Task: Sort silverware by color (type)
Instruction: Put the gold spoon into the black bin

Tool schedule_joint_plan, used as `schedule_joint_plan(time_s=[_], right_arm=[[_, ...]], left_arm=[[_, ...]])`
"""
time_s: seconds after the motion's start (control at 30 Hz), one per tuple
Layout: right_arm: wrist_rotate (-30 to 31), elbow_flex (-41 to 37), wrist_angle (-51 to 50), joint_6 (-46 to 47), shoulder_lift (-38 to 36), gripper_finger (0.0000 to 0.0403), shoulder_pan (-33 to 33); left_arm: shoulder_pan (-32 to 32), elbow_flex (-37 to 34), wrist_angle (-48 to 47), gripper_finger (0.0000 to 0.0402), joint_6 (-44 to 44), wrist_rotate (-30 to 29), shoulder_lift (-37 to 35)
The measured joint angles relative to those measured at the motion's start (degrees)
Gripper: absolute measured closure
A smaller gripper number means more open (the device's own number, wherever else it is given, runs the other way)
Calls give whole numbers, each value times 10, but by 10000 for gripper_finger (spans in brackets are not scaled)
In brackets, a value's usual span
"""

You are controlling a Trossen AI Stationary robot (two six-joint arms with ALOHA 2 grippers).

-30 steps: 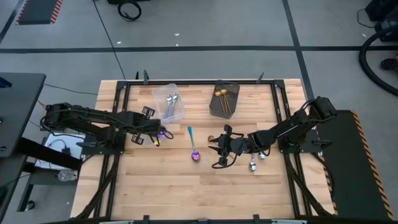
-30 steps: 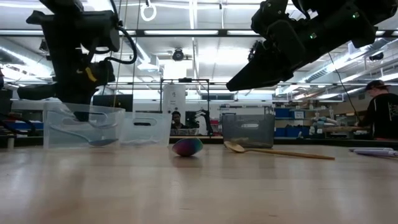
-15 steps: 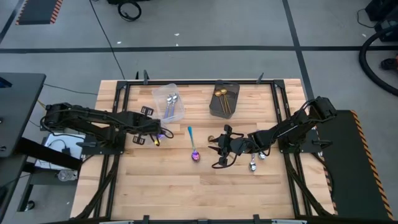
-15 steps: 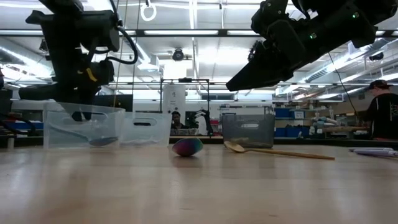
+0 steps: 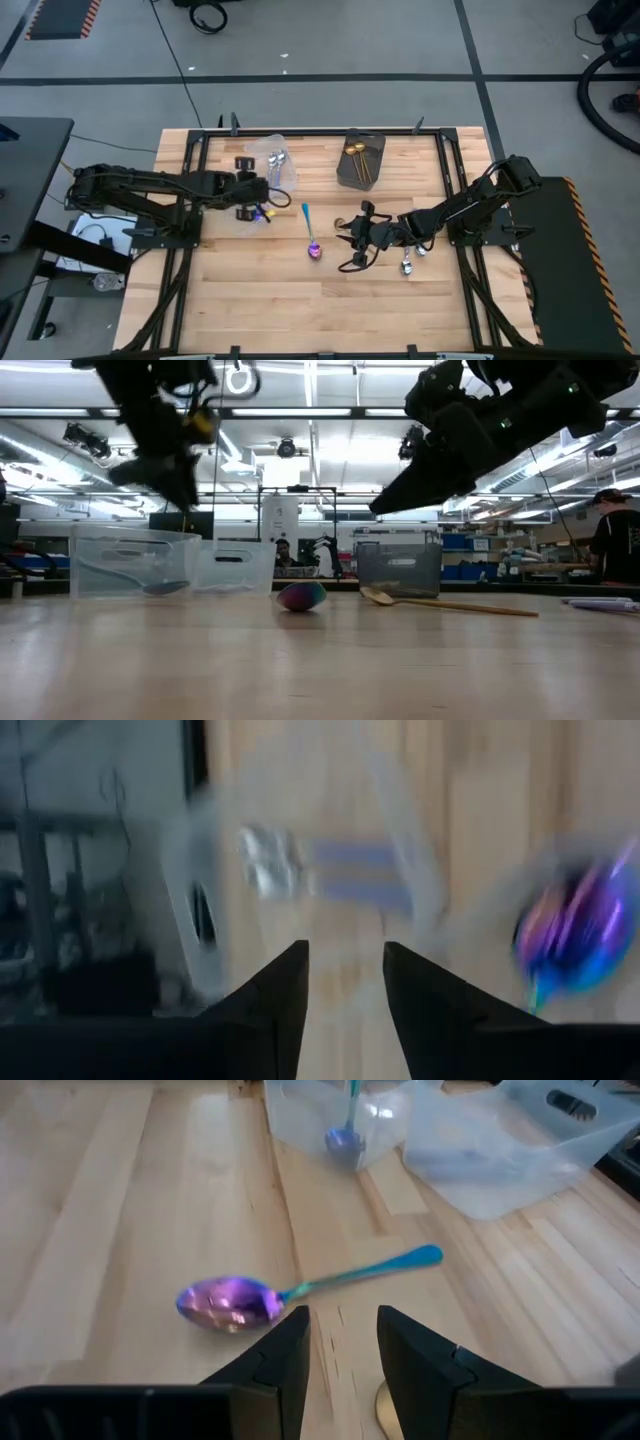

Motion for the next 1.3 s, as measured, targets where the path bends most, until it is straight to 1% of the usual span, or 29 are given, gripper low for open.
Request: schedule_joint_plan(time_s=[0.1, 0.27, 0.43, 0.6, 0.7, 0.77, 0.9, 1.0, 1.2, 1.3], right_arm=[[0, 0, -32, 16, 0, 274, -1], [-4, 0, -84, 53, 0, 274, -13], [-15, 0, -108, 63, 0, 269, -17], [-15, 0, -128, 71, 2, 247, -17], [-15, 1, -125, 74, 19, 233, -20], [-17, 1, -125, 79, 34, 227, -23], [-18, 1, -123, 87, 56, 225, -36], [-19, 1, -131, 100, 61, 229, -44], [-45, 1, -149, 122, 65, 234, -53], [-47, 1, -165, 126, 65, 236, -53]], left_arm=[[-9, 17, 58, 264, 26, 44, 0], [-18, 19, 167, 264, 27, 114, 5], [-30, 19, 227, 264, -17, 125, 6], [-49, 19, 274, 264, -64, 130, 5], [-64, 19, 287, 264, -79, 181, 9], [-78, 19, 294, 264, -93, 200, 16], [-116, 19, 297, 264, -107, 201, 31], [-144, 19, 302, 264, -114, 201, 44], [-191, 19, 310, 264, -158, 200, 74], [-212, 19, 319, 264, -173, 200, 94]])
